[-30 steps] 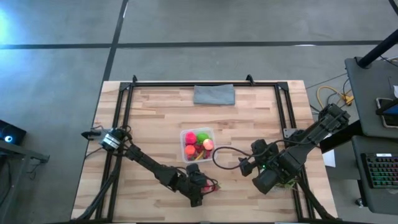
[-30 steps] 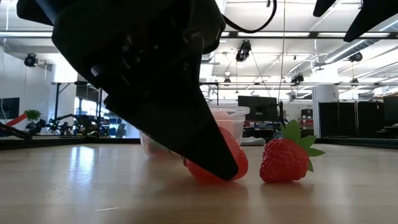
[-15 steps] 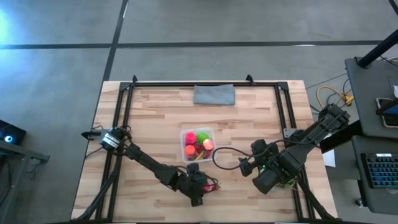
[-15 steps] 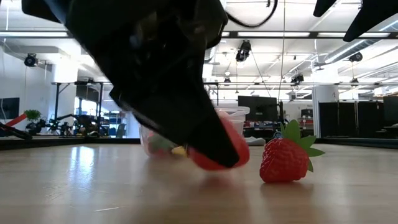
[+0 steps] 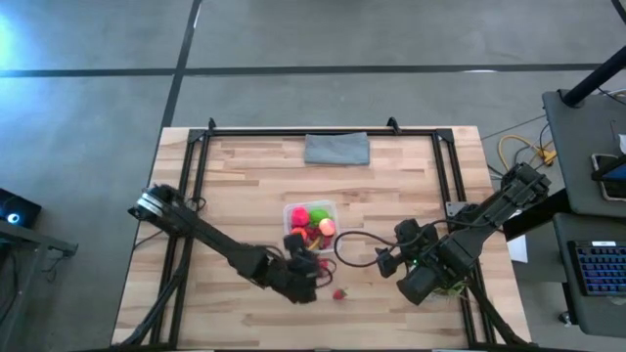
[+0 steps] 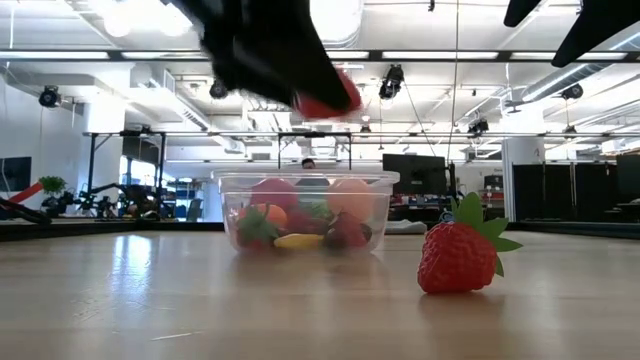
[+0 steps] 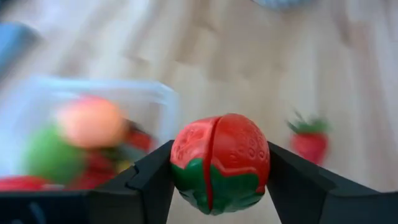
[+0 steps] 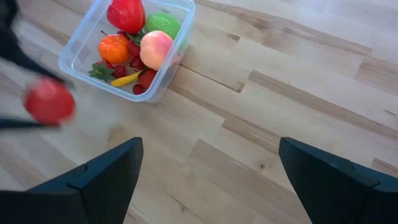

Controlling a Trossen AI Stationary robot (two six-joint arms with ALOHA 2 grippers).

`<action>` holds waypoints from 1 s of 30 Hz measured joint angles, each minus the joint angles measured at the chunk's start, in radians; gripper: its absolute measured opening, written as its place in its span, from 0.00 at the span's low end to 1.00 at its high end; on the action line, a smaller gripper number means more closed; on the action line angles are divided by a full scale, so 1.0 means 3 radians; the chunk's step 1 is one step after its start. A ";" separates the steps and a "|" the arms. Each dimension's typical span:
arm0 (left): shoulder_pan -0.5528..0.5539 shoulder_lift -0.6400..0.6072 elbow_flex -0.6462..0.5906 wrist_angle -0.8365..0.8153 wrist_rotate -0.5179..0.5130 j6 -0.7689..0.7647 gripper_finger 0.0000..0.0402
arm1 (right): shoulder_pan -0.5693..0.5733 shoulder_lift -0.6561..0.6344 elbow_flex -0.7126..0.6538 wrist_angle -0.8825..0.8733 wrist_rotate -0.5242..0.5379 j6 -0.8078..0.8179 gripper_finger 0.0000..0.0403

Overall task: Pick and placing Produce into tupperware
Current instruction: Put the red strawberry into the transparent container

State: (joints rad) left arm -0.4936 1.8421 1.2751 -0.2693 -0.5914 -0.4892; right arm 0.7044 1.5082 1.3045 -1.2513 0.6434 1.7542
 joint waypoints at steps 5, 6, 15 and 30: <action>0.0204 -0.0479 -0.0031 -0.0489 -0.0331 -0.0006 0.52 | 0.0000 0.0000 0.0000 0.0001 0.0001 -0.0012 0.91; 0.0274 -0.0556 -0.0056 -0.0524 -0.0327 -0.0006 0.52 | 0.0001 0.0000 0.0000 0.0000 0.0001 -0.0018 0.91; 0.1104 -0.0702 -0.0409 -0.0742 0.0956 -0.0146 0.52 | 0.0000 0.0000 0.0000 -0.0003 0.0004 -0.0039 0.91; 0.1095 -0.0701 -0.0457 -0.0788 0.0952 -0.0191 0.68 | -0.0002 0.0000 -0.0001 -0.0003 -0.0048 -0.0141 0.91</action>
State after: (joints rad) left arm -0.1650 1.6318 1.1381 -0.5056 -0.3059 -0.5464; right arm 0.7037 1.5082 1.3041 -1.2522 0.6291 1.7118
